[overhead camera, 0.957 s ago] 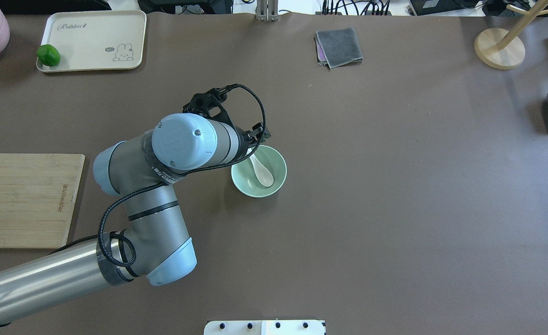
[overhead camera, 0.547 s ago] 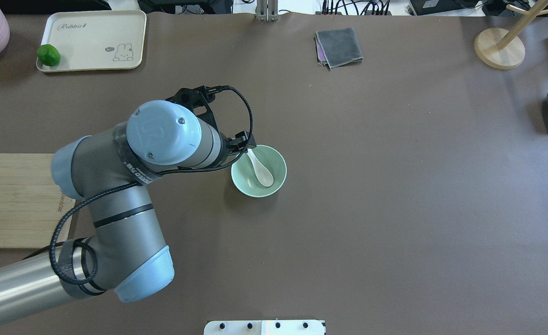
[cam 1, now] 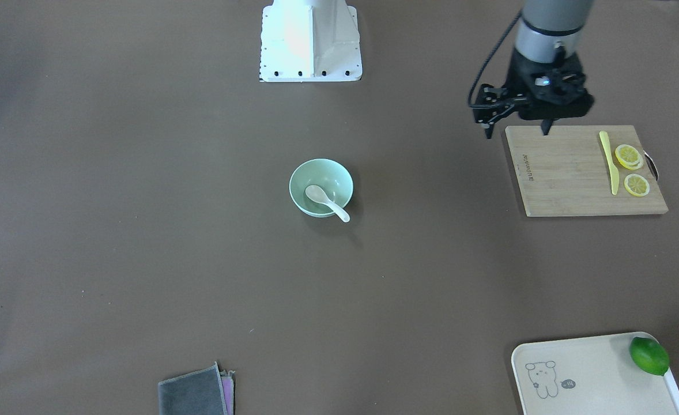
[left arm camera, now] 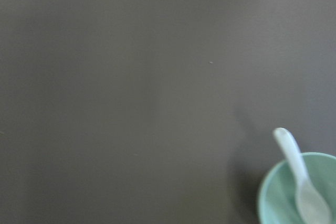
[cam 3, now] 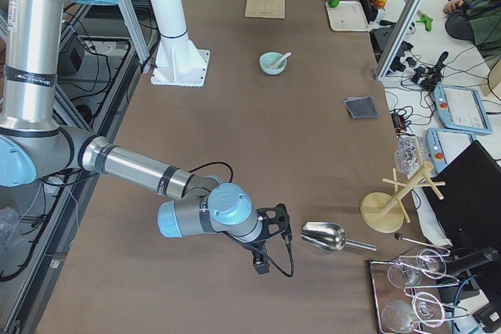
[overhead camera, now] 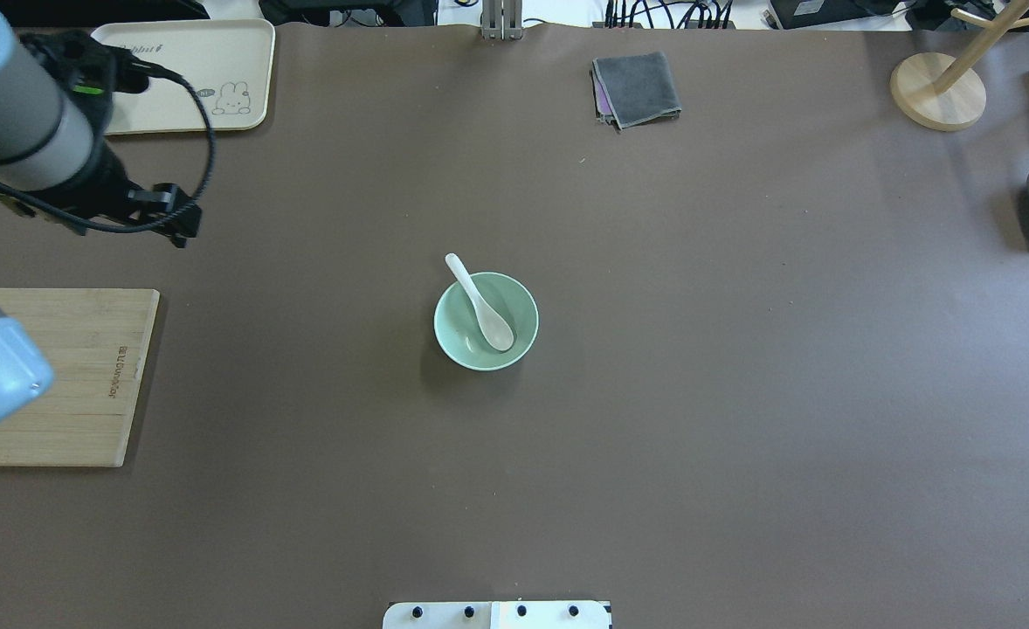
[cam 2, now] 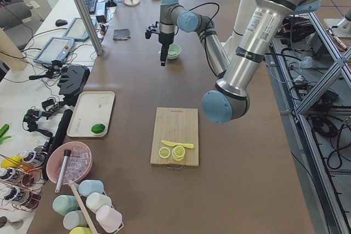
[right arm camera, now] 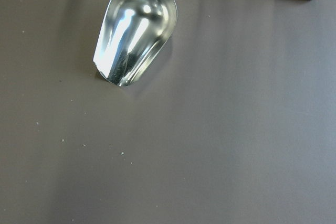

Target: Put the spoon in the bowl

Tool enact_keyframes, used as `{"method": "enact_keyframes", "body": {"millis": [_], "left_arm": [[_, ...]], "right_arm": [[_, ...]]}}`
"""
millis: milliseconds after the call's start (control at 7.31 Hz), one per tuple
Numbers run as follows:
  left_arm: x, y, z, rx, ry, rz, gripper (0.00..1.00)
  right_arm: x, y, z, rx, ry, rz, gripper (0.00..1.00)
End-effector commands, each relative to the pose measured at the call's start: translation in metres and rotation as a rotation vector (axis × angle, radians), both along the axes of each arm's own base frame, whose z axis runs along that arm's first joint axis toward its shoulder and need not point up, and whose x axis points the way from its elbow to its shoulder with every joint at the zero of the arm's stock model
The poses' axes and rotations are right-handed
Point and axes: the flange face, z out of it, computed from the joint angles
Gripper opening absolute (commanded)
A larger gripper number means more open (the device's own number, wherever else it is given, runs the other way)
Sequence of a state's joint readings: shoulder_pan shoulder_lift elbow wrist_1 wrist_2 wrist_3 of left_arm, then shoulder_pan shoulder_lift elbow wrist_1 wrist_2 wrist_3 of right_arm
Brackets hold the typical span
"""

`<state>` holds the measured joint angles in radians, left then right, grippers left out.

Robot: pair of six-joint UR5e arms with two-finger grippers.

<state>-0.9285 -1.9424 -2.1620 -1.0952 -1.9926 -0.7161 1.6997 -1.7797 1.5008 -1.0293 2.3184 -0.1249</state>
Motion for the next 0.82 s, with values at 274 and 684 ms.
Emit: {"method": "enact_keyframes", "body": {"millis": [274, 684], "left_arm": [[-0.202, -0.025, 0.154, 0.024, -0.036, 0.182, 0.98], [-0.299, -0.013, 0.224, 0.01, -0.007, 0.184, 0.98]], "right_arm": [[-0.024, -0.033, -0.027, -0.145, 0.015, -0.068, 1.0], [-0.034, -0.035, -0.1, -0.305, -0.003, -0.093, 1.0]]}}
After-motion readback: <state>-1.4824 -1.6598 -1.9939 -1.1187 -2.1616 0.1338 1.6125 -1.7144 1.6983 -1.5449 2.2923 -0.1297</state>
